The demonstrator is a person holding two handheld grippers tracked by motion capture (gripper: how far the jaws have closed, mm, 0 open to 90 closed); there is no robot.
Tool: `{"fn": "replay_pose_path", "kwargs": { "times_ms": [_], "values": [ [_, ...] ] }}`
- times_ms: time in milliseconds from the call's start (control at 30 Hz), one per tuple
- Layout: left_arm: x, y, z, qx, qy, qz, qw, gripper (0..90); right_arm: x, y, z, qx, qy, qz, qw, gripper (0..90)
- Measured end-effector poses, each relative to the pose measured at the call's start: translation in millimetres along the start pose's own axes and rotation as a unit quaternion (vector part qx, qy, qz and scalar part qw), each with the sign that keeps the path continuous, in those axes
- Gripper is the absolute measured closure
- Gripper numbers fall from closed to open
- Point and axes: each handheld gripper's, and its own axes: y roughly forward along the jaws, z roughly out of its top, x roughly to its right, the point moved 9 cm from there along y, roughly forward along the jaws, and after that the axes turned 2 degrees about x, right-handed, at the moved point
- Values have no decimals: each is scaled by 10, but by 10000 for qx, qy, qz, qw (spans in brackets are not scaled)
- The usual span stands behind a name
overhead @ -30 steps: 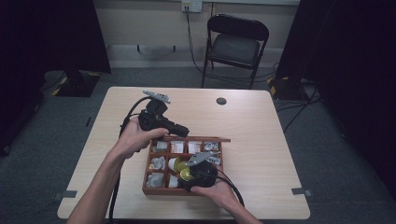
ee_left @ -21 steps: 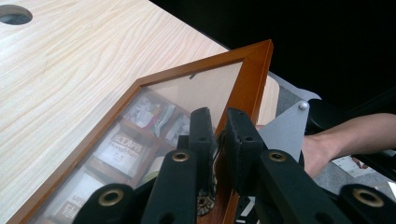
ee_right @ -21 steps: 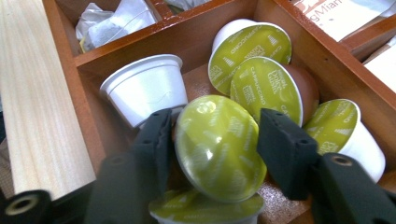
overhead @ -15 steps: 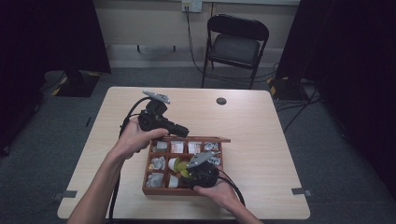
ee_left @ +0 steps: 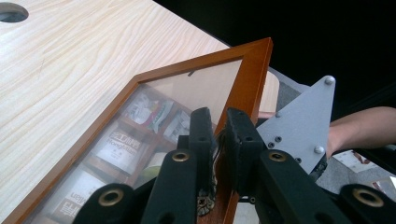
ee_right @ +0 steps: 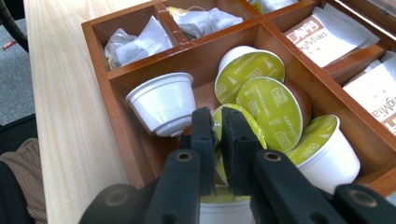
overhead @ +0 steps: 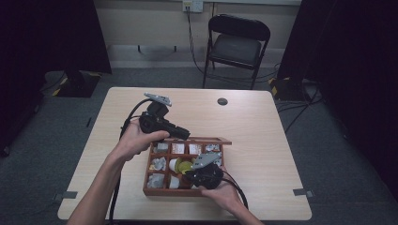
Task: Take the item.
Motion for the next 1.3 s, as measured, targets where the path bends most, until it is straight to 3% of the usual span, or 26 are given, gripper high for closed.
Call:
{"fn": "replay_pose_path", "kwargs": {
  "times_ms": [133, 200, 400, 467, 600, 700, 767, 933, 1033, 1233, 1300],
  "values": [
    [3, 5, -22, 58, -20, -56, 10000, 814, -19, -31, 30, 79, 34, 48, 10000, 900],
    [5, 8, -34, 83, -41, -115, 9999, 815, -13, -42, 34, 49, -47, -29, 10000, 900],
    [16, 13, -53, 67, -6, -129, 9999, 814, 0, -31, 7, 5, 39, -27, 10000, 898],
    [15, 14, -52, 74, -8, -118, 9999, 814, 5, -21, -8, -34, 90, -9, 10000, 805],
    [13, 13, -48, 70, -6, -107, 9999, 815, 48, 10, -44, -96, 209, -132, 9996, 527],
    [12, 12, -46, 67, -6, -94, 9999, 815, 73, 17, -50, -125, 338, -181, 9992, 412],
    [12, 11, -44, 64, -12, -102, 9999, 815, 60, 41, -67, -203, 436, -56, 9988, 359],
    [11, 11, -39, 57, -19, -101, 9999, 815, 21, 120, -77, -382, 539, 69, 9978, 316],
    [9, 9, -35, 54, -18, -87, 9999, 815, -8, 182, -55, -450, 437, 136, 9979, 305],
    [12, 11, -38, 36, -8, -110, 9999, 815, -1, 212, -71, -579, 409, 59, 9975, 302],
    [11, 12, -36, 52, -13, -94, 9999, 815, -2, 218, -86, -656, 501, 54, 9966, 303]
  ]
}}
